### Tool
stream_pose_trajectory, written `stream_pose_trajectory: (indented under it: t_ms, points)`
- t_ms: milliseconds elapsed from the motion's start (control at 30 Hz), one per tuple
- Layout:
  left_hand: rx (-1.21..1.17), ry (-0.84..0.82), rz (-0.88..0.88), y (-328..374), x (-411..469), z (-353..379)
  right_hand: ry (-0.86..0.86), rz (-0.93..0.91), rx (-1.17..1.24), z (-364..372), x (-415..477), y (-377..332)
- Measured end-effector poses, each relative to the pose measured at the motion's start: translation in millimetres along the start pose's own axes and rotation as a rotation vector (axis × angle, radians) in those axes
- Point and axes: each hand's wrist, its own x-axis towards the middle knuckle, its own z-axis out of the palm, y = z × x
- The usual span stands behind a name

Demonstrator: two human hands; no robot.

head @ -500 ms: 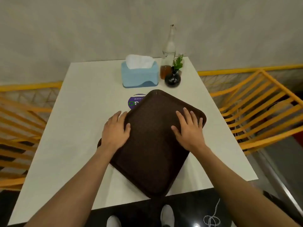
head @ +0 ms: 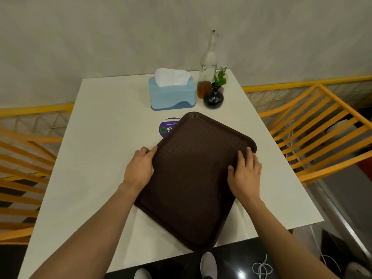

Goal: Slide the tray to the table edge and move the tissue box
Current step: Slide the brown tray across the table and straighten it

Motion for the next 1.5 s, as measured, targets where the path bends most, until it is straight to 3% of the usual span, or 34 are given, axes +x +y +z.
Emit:
stream_pose_trajectory:
  t_ms: [100, 233, 733, 1067, 1267, 1500]
  points:
    - [0.035, -0.014, 0.005, -6, -2, -2, -0.022, 0.178, 0.05, 4, -22, -7]
    - [0.045, -0.035, -0.016, -18, -11, -7, -0.081, 0.225, 0.045, 16, -43, -24]
    - [0.057, 0.057, -0.024, -112, -80, -32, -0.152, 0.027, -0.001, 36, -55, -97]
    - [0.024, 0.126, -0.118, -154, -120, -50, -0.23, -0.154, 0.031, 42, -34, -149]
    - [0.019, 0.078, 0.023, -167, -105, -47, -0.056, -0.134, 0.124, 34, -84, -143]
    - [0.045, -0.018, -0.071, -176, -93, -28, -0.214, -0.127, -0.038, 54, -109, -143]
